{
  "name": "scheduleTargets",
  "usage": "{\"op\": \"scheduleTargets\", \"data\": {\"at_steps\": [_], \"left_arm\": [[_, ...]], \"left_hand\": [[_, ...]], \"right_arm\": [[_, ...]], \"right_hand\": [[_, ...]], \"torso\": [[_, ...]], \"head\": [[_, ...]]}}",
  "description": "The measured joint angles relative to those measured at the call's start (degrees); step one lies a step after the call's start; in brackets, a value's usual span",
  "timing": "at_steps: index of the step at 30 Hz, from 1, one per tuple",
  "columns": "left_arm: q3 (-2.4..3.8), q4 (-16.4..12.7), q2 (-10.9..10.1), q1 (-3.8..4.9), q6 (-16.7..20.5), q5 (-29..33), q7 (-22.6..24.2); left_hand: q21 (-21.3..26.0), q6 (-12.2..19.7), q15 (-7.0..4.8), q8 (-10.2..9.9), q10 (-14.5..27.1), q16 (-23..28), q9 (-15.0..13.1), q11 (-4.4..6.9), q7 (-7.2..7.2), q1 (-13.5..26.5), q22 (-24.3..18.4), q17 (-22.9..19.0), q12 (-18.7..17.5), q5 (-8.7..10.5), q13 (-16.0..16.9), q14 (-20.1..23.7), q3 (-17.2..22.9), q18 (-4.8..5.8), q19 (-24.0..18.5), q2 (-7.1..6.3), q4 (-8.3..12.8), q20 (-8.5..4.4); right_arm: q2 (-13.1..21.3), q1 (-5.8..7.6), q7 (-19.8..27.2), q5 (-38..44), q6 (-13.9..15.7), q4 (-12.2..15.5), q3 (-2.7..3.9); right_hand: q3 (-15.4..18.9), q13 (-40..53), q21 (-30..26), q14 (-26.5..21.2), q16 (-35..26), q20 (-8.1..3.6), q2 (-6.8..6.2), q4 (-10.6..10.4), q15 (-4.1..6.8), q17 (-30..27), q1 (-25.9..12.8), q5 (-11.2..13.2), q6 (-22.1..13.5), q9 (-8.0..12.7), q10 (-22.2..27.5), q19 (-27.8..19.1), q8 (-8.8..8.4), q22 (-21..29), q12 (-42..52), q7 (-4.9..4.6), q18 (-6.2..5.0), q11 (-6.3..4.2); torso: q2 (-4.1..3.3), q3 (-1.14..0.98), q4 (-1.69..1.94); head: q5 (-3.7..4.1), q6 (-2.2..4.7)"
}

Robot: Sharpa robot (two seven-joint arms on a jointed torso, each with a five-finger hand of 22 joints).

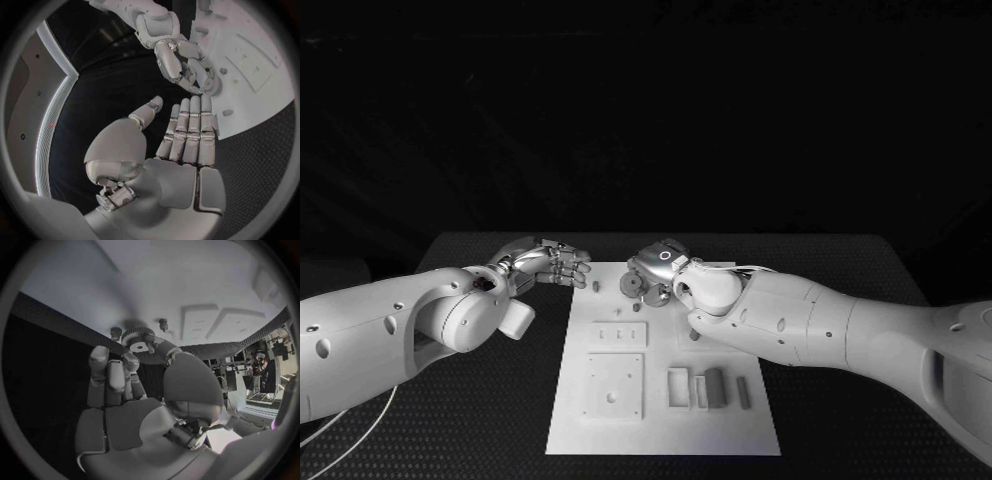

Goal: Assemble the parts on the task board

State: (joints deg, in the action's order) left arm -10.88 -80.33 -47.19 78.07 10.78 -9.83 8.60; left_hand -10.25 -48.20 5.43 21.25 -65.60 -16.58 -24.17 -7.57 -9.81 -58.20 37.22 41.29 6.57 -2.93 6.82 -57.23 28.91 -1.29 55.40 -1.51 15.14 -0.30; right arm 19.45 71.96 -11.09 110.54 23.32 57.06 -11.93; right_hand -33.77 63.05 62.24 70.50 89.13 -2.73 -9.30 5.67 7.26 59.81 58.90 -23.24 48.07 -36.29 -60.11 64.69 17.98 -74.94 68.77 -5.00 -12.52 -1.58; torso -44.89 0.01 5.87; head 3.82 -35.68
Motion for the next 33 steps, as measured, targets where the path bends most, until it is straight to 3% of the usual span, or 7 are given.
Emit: {"op": "scheduleTargets", "data": {"at_steps": [8, 17, 20, 21, 33], "left_arm": [[-0.01, 0.14, 0.16, 0.00, -0.02, 0.00, -0.02], [-0.01, 0.47, 0.15, 0.00, -0.04, 0.00, -0.06], [-0.02, 0.48, 0.16, 0.00, -0.03, 0.00, -0.10], [-0.02, 0.48, 0.17, 0.00, -0.03, 0.00, -0.10], [-0.02, 0.49, 0.15, 0.00, -0.03, 0.00, -0.17]], "left_hand": [[0.00, 0.00, 0.00, 0.00, 0.00, 0.00, 0.00, 0.00, 0.00, 0.00, 0.00, -0.01, 0.00, 0.00, 0.00, 0.00, 0.00, 0.00, 0.00, 0.00, 0.00, 0.00], [0.00, 0.00, 0.00, 0.00, 0.00, 0.00, 0.05, 0.00, 0.00, 0.00, -0.01, 0.05, -0.23, 0.00, 0.00, 0.00, -0.13, 0.02, 0.00, 0.00, -0.13, 0.00], [0.00, 0.00, 0.00, 0.00, 0.00, 0.00, 0.05, 0.00, 0.00, 0.00, 0.03, 0.05, -0.23, 0.00, 0.00, 0.00, -0.13, 0.02, 0.00, 0.00, -0.13, 0.00], [0.00, 0.00, 0.00, 0.00, 0.00, 0.00, 0.05, 0.00, 0.00, 0.00, 0.05, 0.05, -0.23, 0.00, 0.00, 0.00, -0.13, 0.02, 0.00, 0.00, -0.13, 0.00], [0.00, 0.00, 0.00, 0.00, 0.00, 0.00, 0.04, 0.00, 0.00, 0.00, 0.04, 0.09, -0.23, 0.00, 0.00, 0.00, -0.13, 0.02, 0.00, 0.00, -0.13, 0.00]], "right_arm": [[-0.09, 0.06, 0.14, -0.56, -0.33, -0.02, 0.03], [-0.25, 0.07, 0.46, -1.47, -0.82, 0.00, 0.01], [-0.26, 0.05, 0.57, -1.78, -1.03, -0.01, -0.03], [-0.26, 0.04, 0.62, -1.86, -1.10, 0.01, -0.04], [0.08, 0.10, 0.68, -2.38, -1.50, 0.47, -0.01]], "right_hand": [[0.16, -0.02, 0.00, -0.61, -0.24, 0.00, -0.25, -0.16, -0.11, -0.55, 0.25, 0.00, 0.00, 0.01, 0.14, -0.01, -0.04, 0.00, 0.00, 0.00, 0.00, 0.14], [0.32, -0.06, -0.44, -2.88, -0.75, -0.12, -1.08, -0.46, -1.16, -2.96, 1.09, -0.05, 0.00, 0.91, 0.77, -0.94, -2.19, 0.00, -0.01, 0.00, 0.00, 0.74], [0.24, -0.07, -0.77, -3.46, -0.95, 0.02, -1.90, -0.86, -1.74, -3.52, 1.33, -0.05, 0.00, 1.24, 0.77, -1.09, -3.05, 0.00, -0.01, 0.01, 0.01, 0.75], [0.24, -0.07, -0.77, -3.60, -0.95, 0.08, -1.94, -0.86, -1.87, -3.61, 1.37, -0.05, 0.00, 1.31, 1.16, -1.16, -3.09, 0.00, -0.02, 0.00, 0.01, 1.14], [0.24, -0.07, -0.77, -3.60, -0.95, 0.08, -1.94, -1.49, -1.88, -3.48, 1.37, -0.05, -0.01, 1.40, 1.17, -1.16, -3.36, 0.00, -0.02, 0.01, 0.01, 1.18]], "torso": [[0.00, 0.00, -0.05], [0.00, -0.02, -0.02], [0.01, -0.01, -0.02], [0.01, -0.01, -0.02], [0.02, -0.02, -0.03]], "head": [[0.07, -0.09], [0.14, -0.25], [0.14, -0.32], [0.12, -0.34], [0.09, -0.55]]}}
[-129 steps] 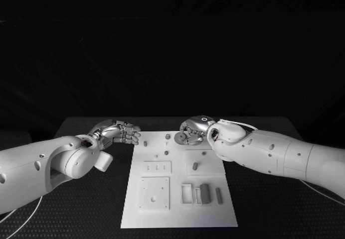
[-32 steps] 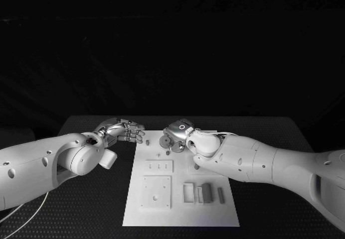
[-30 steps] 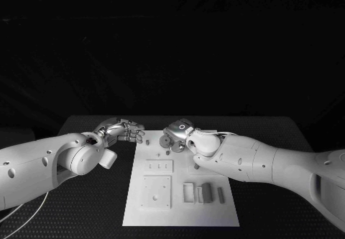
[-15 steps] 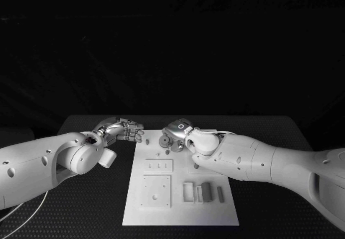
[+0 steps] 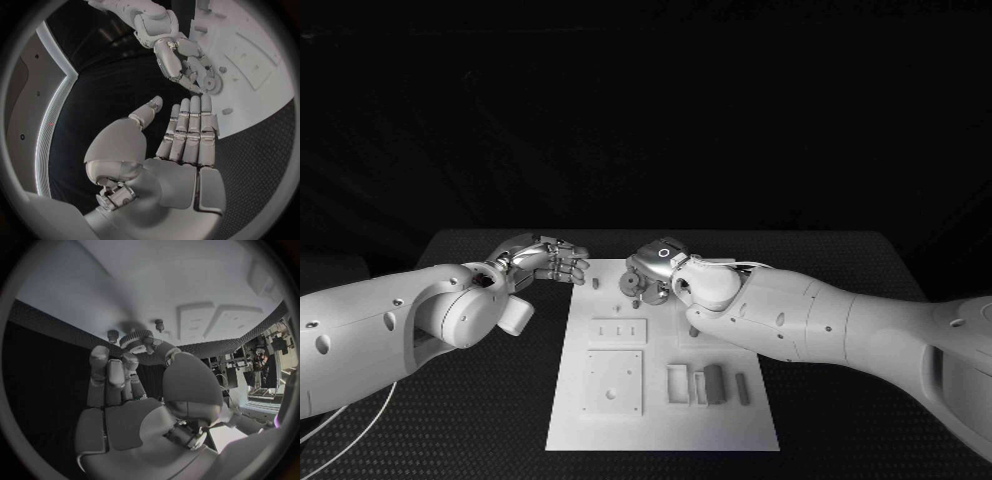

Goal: Assemble the parts on the task board

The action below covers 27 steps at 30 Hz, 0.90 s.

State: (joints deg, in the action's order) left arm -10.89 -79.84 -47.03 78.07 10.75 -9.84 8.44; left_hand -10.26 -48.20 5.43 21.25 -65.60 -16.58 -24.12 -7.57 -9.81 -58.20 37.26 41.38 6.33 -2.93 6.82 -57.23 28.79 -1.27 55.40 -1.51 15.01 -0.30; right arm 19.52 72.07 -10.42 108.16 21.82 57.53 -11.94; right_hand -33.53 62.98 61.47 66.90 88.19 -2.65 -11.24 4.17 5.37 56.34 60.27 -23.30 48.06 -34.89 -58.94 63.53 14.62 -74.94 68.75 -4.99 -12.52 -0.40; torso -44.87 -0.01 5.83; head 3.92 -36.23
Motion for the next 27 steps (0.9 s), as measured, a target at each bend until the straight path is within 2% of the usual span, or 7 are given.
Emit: {"op": "scheduleTargets", "data": {"at_steps": [27], "left_arm": [[0.00, 0.08, -0.03, 0.00, -0.02, 0.00, -0.07]], "left_hand": [[0.23, 0.00, 0.00, 0.00, 0.00, 0.22, -0.01, 0.00, 0.00, 0.00, 0.04, 0.04, 0.00, 0.00, 0.00, 0.00, 0.00, 0.03, 0.00, 0.00, 0.00, 0.00]], "right_arm": [[1.00, -0.04, -0.15, -0.24, 0.06, 0.88, 0.02]], "right_hand": [[0.16, 0.01, 0.00, 0.04, 0.00, 0.02, -0.23, -0.46, -0.02, 0.16, -0.23, 0.00, 0.00, -0.11, -0.05, 0.00, 0.19, 0.00, 0.00, 0.00, 0.00, 0.20]], "torso": [[-0.01, -0.01, -0.01]], "head": [[0.16, -0.21]]}}
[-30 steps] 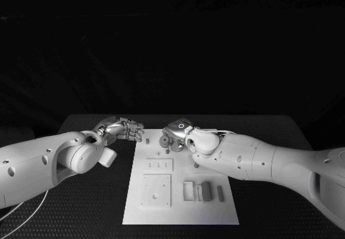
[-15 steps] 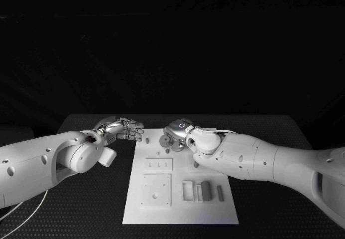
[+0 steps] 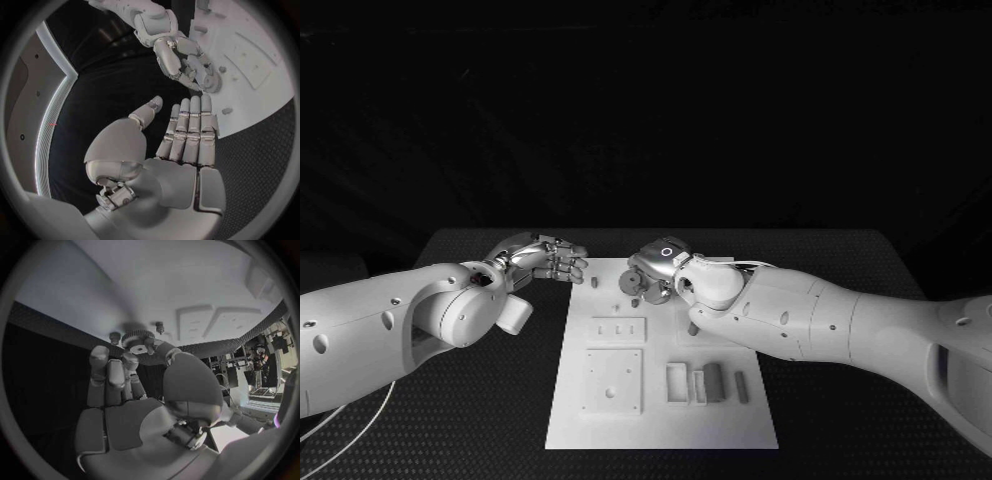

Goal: Assemble the parts on the task board

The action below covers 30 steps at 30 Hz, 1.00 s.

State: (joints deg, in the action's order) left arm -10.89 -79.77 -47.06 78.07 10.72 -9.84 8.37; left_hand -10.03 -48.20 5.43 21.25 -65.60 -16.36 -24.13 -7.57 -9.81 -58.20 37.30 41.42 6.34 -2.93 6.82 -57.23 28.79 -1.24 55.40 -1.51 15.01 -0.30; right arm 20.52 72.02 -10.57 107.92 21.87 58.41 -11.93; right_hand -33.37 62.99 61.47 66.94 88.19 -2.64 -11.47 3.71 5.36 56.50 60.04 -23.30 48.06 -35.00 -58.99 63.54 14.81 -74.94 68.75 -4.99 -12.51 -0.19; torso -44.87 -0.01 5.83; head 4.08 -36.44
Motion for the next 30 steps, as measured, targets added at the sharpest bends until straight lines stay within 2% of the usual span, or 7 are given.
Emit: {"op": "scheduleTargets", "data": {"at_steps": [6, 13, 19, 23, 25, 30], "left_arm": [[0.00, 0.01, 0.01, 0.00, -0.01, 0.00, -0.01], [0.00, 0.13, 0.01, 0.00, -0.02, 0.00, -0.02], [0.00, 0.16, 0.13, -0.01, -0.05, 0.00, -0.03], [0.00, 0.19, 0.12, -0.01, -0.07, 0.00, -0.03], [0.00, 0.19, 0.12, -0.01, -0.09, 0.00, -0.03], [0.00, 0.19, 0.12, -0.01, -0.12, 0.00, -0.04]], "left_hand": [[0.00, 0.00, 0.00, 0.00, 0.00, 0.00, 0.00, 0.00, 0.00, 0.00, 0.00, 0.00, 0.00, 0.00, 0.00, 0.00, 0.00, 0.00, 0.00, 0.00, 0.00, 0.00], [0.00, 0.00, 0.00, 0.00, 0.00, 0.00, 0.05, 0.00, 0.00, 0.00, -0.01, 0.05, 0.00, 0.00, 0.00, 0.00, 0.00, 0.01, 0.00, 0.00, 0.00, 0.00], [0.00, 0.00, 0.00, 0.00, 0.00, 0.00, 0.05, 0.00, 0.00, 0.00, 0.01, 0.05, 0.00, 0.00, 0.00, 0.00, 0.00, 0.02, 0.00, 0.00, 0.00, 0.00], [0.00, 0.00, 0.00, 0.00, 0.00, 0.00, 0.05, 0.00, 0.00, 0.00, 0.04, 0.05, 0.00, 0.00, 0.00, 0.00, 0.00, 0.03, 0.00, 0.00, 0.00, 0.00], [0.00, 0.00, 0.00, 0.00, 0.00, 0.00, 0.05, 0.00, 0.00, 0.00, 0.04, 0.05, 0.00, 0.00, 0.00, 0.00, 0.00, 0.03, 0.00, 0.00, 0.00, 0.00], [0.00, 0.00, 0.00, 0.00, 0.00, 0.00, 0.05, 0.00, 0.00, 0.00, 0.03, 0.06, 0.00, 0.00, 0.00, 0.00, 0.00, 0.04, 0.00, 0.00, 0.00, 0.00]], "right_arm": [[0.00, -0.02, -0.06, -0.03, 0.04, 0.00, 0.00], [0.28, -0.02, -0.15, -0.05, 0.03, 0.23, 0.00], [0.37, -0.04, -0.29, -0.06, 0.05, 0.41, 0.00], [0.53, -0.04, -0.42, -0.06, 0.06, 0.68, -0.01], [0.61, -0.06, -0.48, -0.06, 0.08, 0.80, -0.01], [0.70, -0.07, -0.58, -0.06, 0.12, 0.88, -0.02]], "right_hand": [[-0.08, -0.08, 0.00, 0.01, 0.00, 0.00, -0.69, -0.40, 0.00, -0.17, 0.23, 0.00, 0.00, 0.12, -0.01, 0.00, 0.00, 0.00, 0.00, 0.00, 0.00, 0.01], [-0.08, -0.08, 0.00, 0.06, 0.00, 0.00, -0.71, -0.40, 0.02, -0.20, 0.26, 0.00, 0.00, 0.18, -0.06, 0.00, -0.01, 0.00, 0.00, 0.00, 0.00, 0.06], [-0.06, -0.15, -0.34, -0.31, -0.23, 0.01, -1.74, -0.89, -0.06, -0.51, 0.69, 0.00, 0.00, 0.35, 0.03, 0.00, -0.51, 0.00, 0.00, 0.00, -0.01, -0.02], [-0.11, -0.20, -0.34, -0.31, -0.23, 0.02, -1.74, -1.07, -0.06, -0.67, 0.69, 0.00, 0.00, 0.47, 0.04, -0.01, -0.52, 0.00, 0.00, 0.00, 0.00, -0.03], [-0.16, -0.22, -0.34, -0.44, -0.23, 0.09, -2.20, -1.11, -0.20, -0.73, 0.69, 0.00, 0.00, 0.47, 0.05, -0.08, -0.52, 0.00, 0.00, 0.00, 0.00, -0.03], [-0.16, -0.22, -0.34, -0.50, -0.23, 0.10, -2.19, -1.11, -0.25, -0.73, 0.69, 0.00, 0.00, 0.47, 0.13, -0.09, -0.52, 0.00, 0.00, 0.00, 0.00, -0.11]], "torso": [[0.00, 0.01, 0.01], [0.00, 0.01, 0.02], [0.00, 0.01, 0.02], [0.00, 0.01, 0.03], [0.00, 0.01, 0.03], [0.00, 0.01, 0.03]], "head": [[0.01, -0.02], [0.00, -0.05], [0.00, -0.11], [0.00, -0.15], [0.00, -0.17], [0.00, -0.25]]}}
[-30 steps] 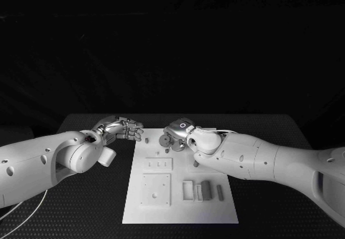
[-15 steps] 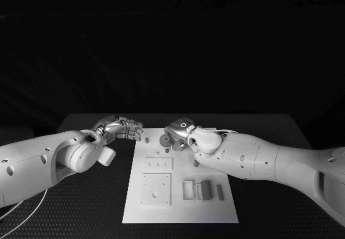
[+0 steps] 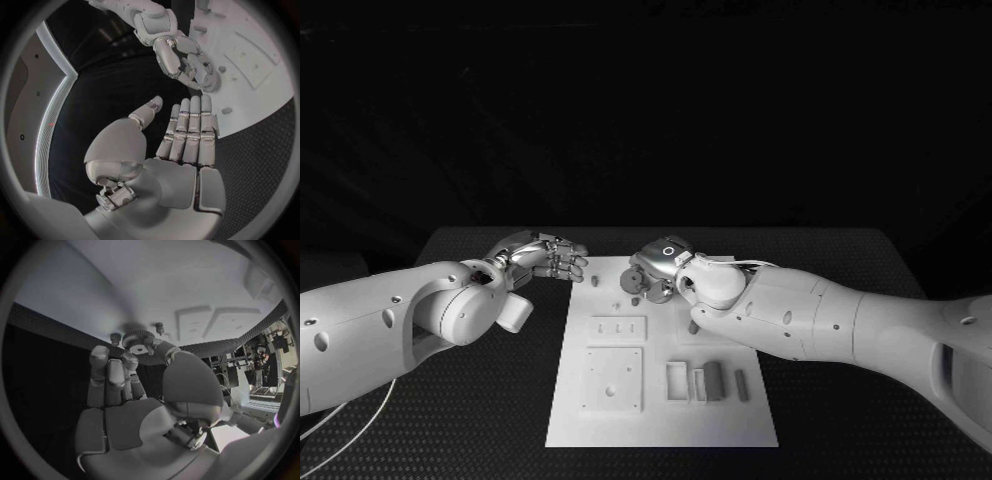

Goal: Assemble the parts on the task board

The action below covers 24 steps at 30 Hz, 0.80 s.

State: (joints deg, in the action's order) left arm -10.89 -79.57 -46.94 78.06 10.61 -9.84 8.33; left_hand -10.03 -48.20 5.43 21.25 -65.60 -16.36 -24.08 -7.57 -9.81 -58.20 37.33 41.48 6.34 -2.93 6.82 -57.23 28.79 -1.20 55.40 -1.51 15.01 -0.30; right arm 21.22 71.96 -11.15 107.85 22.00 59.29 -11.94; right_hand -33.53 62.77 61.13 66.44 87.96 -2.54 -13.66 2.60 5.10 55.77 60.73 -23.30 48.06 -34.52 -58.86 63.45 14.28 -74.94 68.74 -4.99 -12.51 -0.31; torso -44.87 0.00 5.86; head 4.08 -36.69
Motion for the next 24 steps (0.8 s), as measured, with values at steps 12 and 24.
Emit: {"op": "scheduleTargets", "data": {"at_steps": [12, 24], "left_arm": [[0.00, 0.02, 0.05, 0.00, -0.04, 0.00, -0.01], [0.00, 0.02, 0.03, 0.00, -0.07, 0.00, -0.01]], "left_hand": [[0.00, 0.00, 0.00, 0.00, 0.00, 0.00, 0.00, 0.00, 0.00, 0.00, -0.01, 0.03, -0.22, 0.00, 0.00, 0.00, 0.00, 0.01, 0.00, 0.00, 0.00, 0.00], [0.00, 0.00, 0.00, 0.00, 0.00, 0.00, -0.01, 0.00, 0.00, 0.00, 0.04, 0.07, -0.22, 0.00, 0.00, 0.00, 0.00, 0.02, 0.00, 0.00, 0.00, 0.00]], "right_arm": [[0.15, -0.02, -0.16, -0.01, 0.02, 0.06, -0.01], [0.50, -0.10, -0.52, -0.02, -0.09, 0.21, -0.08]], "right_hand": [[0.16, 0.00, 0.00, 0.01, 0.00, 0.00, 0.00, -0.16, -0.01, 0.03, 0.00, 0.00, 0.00, -0.02, 0.00, 0.00, 0.00, 0.00, 0.00, 0.00, 0.00, 0.00], [0.16, 0.00, 0.00, 0.05, 0.00, 0.01, 0.00, -0.15, -0.04, 0.12, 0.00, 0.00, 0.00, -0.02, -0.02, 0.00, 0.01, 0.00, 0.00, 0.00, 0.00, 0.02]], "torso": [[0.01, 0.00, -0.01], [0.02, 0.01, -0.02]], "head": [[0.09, -0.05], [0.13, -0.09]]}}
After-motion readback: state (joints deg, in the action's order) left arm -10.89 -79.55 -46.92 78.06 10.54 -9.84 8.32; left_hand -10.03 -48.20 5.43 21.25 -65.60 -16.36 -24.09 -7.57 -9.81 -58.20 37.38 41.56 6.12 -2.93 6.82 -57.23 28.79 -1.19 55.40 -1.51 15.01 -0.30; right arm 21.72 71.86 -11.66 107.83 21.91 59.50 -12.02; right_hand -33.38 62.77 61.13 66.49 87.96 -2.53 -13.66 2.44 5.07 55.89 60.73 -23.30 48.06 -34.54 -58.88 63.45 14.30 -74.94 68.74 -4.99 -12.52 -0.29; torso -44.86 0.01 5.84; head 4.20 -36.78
